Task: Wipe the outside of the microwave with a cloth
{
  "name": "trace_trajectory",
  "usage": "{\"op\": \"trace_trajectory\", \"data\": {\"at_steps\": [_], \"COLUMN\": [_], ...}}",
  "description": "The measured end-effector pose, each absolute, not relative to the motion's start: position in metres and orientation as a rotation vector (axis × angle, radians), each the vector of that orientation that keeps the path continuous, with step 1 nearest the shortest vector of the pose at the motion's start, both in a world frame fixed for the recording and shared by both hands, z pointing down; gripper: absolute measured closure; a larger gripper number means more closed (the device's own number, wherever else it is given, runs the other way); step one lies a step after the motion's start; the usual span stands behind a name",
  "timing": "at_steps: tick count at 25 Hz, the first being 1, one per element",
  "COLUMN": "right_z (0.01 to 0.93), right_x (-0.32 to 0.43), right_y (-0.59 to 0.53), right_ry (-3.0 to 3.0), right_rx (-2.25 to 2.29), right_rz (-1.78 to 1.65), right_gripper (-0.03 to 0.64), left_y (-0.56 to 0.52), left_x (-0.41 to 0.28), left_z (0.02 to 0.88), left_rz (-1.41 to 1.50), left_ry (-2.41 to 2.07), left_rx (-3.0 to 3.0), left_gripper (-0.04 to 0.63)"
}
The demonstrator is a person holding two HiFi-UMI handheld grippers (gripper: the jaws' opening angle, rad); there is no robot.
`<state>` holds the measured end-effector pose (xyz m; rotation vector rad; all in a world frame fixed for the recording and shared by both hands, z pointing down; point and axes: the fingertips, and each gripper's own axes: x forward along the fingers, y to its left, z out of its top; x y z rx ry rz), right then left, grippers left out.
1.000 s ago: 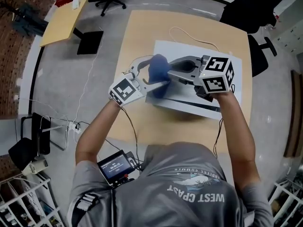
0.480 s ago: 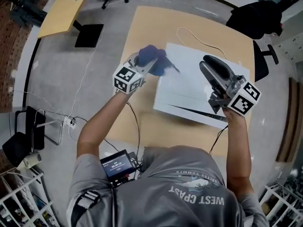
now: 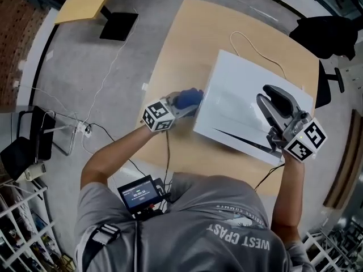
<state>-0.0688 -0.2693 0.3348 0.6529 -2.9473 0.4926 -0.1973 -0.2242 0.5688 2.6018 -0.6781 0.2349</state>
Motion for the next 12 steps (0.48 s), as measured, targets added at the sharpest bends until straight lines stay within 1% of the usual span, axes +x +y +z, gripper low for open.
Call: {"op": "trace_trajectory", "data": {"at_steps": [3, 5, 8, 12], "right_z": [0.340, 0.347, 0.352, 0.352], "right_x": [-0.074, -0.075, -0.074, -0.073], "right_y": [-0.268, -0.270, -0.271, -0.266], "right_ry": [-2.932, -2.920, -2.906, -2.884], "right_rx": [0.619, 0.624, 0.629, 0.632], "right_rz": [0.451, 0.459, 0.461, 0.432], "right_gripper": [0.479, 0.480, 0.480, 0.480], "left_y": [-0.188, -0.198, -0.256, -0.357], "left_x": [-0.200, -0.204, -0.209, -0.199], "left_z": [0.574, 0.573, 0.574, 0.579], "left_rz": [0.032, -0.145, -0.332, -0.356], "left_ry": [-0.600, -0.610, -0.656, -0.722], "left_rx": [2.393, 2.244, 2.118, 2.147], "left_gripper": [0.503, 0.503, 0.503, 0.503]}}
